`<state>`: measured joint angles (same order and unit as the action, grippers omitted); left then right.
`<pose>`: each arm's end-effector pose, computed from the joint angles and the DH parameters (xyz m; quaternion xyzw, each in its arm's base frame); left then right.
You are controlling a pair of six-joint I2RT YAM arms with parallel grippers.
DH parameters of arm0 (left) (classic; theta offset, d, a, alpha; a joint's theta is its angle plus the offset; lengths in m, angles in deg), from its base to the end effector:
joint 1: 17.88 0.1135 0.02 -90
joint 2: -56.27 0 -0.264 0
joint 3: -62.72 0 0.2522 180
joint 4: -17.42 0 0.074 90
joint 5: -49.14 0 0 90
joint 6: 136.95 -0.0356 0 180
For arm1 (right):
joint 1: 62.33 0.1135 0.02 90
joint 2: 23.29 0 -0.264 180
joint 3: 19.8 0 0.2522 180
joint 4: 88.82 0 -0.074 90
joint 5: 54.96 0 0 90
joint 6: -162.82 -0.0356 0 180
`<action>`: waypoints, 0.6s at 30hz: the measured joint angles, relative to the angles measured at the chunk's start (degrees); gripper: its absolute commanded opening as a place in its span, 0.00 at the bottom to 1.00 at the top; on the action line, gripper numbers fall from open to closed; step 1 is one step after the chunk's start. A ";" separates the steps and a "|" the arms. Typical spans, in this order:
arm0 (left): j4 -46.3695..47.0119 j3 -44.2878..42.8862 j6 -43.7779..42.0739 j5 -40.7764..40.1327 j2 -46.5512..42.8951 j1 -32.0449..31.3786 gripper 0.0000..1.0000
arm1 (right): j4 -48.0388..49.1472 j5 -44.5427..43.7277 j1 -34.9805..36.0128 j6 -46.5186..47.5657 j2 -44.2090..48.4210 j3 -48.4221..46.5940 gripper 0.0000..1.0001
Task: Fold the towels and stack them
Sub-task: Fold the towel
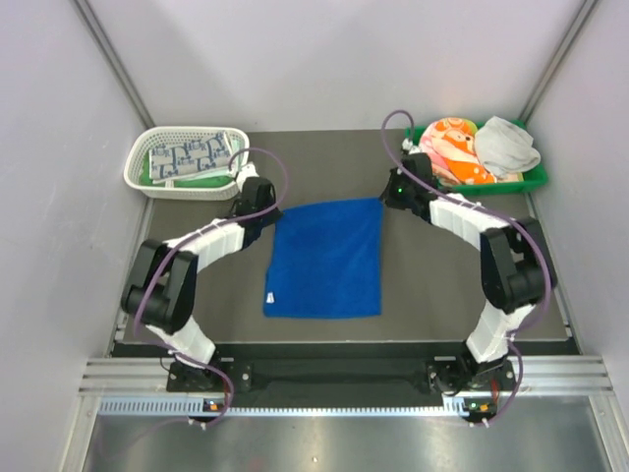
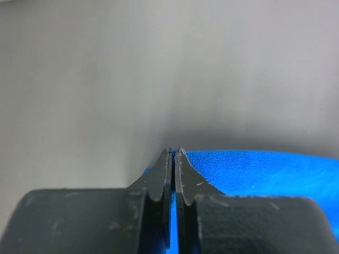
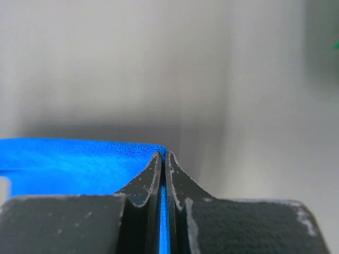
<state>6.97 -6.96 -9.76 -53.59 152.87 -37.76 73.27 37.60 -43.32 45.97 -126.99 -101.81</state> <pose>0.3427 -0.1156 0.1956 -0.1826 0.8733 -0.1232 0.4345 0.3789 0.1322 0.2069 0.0524 0.9031 0.1845 0.3842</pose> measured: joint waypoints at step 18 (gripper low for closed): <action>-1.92 14.27 -5.29 -13.92 -46.01 -16.72 0.00 | -0.76 -8.09 9.81 5.99 50.88 20.74 0.00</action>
<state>5.05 7.31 -15.05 -67.51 106.86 -54.48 72.51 29.52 -33.51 51.95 -76.11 -81.07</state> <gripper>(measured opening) 0.035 0.011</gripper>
